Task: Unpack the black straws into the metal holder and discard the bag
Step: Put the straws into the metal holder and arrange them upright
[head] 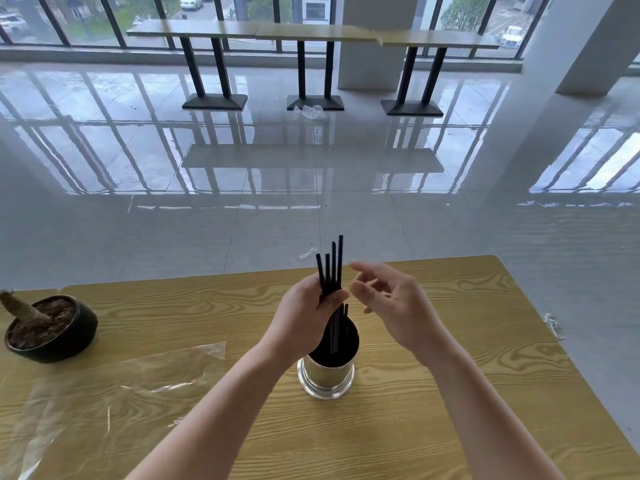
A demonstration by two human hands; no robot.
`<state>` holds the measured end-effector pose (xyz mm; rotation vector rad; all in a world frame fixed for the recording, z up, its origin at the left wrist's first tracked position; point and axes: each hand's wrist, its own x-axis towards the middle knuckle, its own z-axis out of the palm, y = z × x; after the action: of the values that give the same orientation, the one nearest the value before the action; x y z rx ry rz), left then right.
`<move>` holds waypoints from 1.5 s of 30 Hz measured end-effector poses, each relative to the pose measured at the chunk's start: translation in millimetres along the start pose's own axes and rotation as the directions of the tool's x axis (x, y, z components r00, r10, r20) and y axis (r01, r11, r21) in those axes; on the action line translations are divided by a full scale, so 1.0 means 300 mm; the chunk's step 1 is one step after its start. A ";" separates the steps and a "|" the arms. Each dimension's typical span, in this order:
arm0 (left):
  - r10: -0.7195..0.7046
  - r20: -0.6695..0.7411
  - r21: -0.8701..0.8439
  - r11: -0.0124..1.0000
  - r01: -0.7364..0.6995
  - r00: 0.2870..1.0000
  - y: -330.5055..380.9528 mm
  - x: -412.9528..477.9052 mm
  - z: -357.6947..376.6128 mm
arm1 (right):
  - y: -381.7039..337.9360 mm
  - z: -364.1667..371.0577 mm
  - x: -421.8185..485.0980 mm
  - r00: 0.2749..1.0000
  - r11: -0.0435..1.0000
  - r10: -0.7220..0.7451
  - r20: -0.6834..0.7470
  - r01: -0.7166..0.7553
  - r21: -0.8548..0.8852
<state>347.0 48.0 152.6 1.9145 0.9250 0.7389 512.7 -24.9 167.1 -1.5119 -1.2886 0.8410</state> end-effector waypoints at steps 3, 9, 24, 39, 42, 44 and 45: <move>0.000 0.137 0.120 0.993 -0.016 0.991 0.010 0.004 0.016 | -0.050 0.003 0.038 0.998 0.996 -0.056 0.033 0.058 -0.060; -0.054 0.254 0.206 0.978 0.001 0.966 0.008 0.020 0.026 | -0.042 0.043 0.069 0.998 0.994 -0.066 0.009 0.067 -0.086; -0.202 -0.341 -0.002 0.977 0.215 0.918 -0.179 -0.107 -0.017 | 0.064 0.058 0.031 0.976 0.999 0.020 -0.216 -0.029 -0.043; -0.127 -0.028 0.352 0.927 0.128 0.992 -0.222 -0.132 0.107 | 0.191 0.178 -0.022 0.970 0.860 -0.116 -0.212 -0.008 -0.510; -0.104 0.012 0.398 0.913 0.091 0.995 -0.228 -0.131 0.114 | 0.196 0.184 -0.023 0.973 0.819 -0.157 -0.170 0.032 -0.573; -0.094 0.031 0.415 0.907 0.073 0.995 -0.234 -0.130 0.118 | 0.197 0.191 -0.021 0.981 0.809 -0.144 -0.128 0.042 -0.587; -0.083 0.037 0.424 0.904 0.060 0.996 -0.236 -0.129 0.119 | 0.198 0.194 -0.018 0.984 0.810 -0.136 -0.113 0.045 -0.585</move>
<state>331.2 25.3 68.7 2.2478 1.1885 0.4634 477.2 -17.4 92.1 -1.9227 -1.5752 0.2548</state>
